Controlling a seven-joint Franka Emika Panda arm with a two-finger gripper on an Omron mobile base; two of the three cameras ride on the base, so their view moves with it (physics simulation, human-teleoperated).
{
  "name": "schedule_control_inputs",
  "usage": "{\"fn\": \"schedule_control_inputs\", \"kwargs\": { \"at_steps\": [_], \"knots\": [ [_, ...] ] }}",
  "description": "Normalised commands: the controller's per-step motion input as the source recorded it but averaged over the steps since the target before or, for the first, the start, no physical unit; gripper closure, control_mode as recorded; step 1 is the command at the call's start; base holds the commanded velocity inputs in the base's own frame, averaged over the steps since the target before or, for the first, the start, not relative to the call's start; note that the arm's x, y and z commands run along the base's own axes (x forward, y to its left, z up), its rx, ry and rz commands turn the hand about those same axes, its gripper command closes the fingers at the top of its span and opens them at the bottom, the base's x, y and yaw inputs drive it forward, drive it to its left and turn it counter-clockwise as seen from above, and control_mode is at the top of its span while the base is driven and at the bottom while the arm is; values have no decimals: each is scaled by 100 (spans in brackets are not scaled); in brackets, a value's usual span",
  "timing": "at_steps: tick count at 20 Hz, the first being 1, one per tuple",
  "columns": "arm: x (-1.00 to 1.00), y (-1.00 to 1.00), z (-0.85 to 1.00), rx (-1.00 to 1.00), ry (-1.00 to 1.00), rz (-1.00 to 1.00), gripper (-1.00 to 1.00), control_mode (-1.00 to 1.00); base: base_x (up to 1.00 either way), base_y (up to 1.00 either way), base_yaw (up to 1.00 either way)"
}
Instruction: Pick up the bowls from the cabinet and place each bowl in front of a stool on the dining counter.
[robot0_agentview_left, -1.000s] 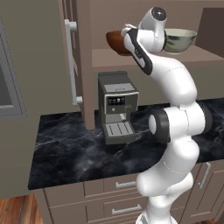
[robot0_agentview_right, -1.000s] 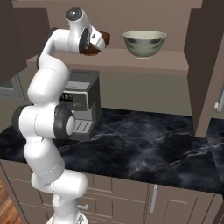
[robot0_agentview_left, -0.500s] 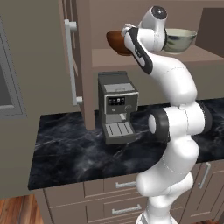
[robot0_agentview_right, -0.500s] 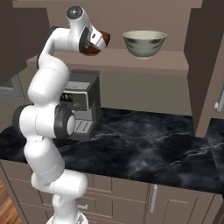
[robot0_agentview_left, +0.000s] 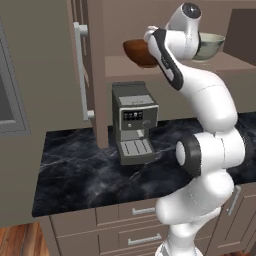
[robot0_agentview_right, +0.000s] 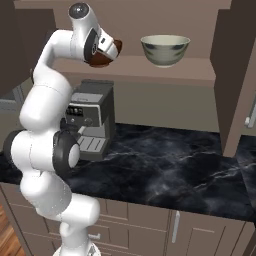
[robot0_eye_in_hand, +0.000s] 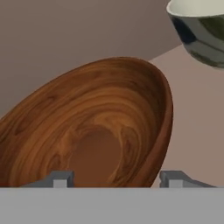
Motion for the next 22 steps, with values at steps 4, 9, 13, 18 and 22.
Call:
{"fn": "schedule_control_inputs", "kwargs": {
  "at_steps": [4,9,13,18,22],
  "knots": [
    [-100,0,-3,0,-3,0,100,-100,0,0,0],
    [-100,0,0,0,-5,0,100,-100,0,0,0],
    [-100,-1,0,0,-4,0,100,-100,0,0,0],
    [-100,-7,-4,0,0,1,100,-100,0,0,0],
    [-83,-14,-10,0,0,7,100,-100,0,0,0]
  ]
}}
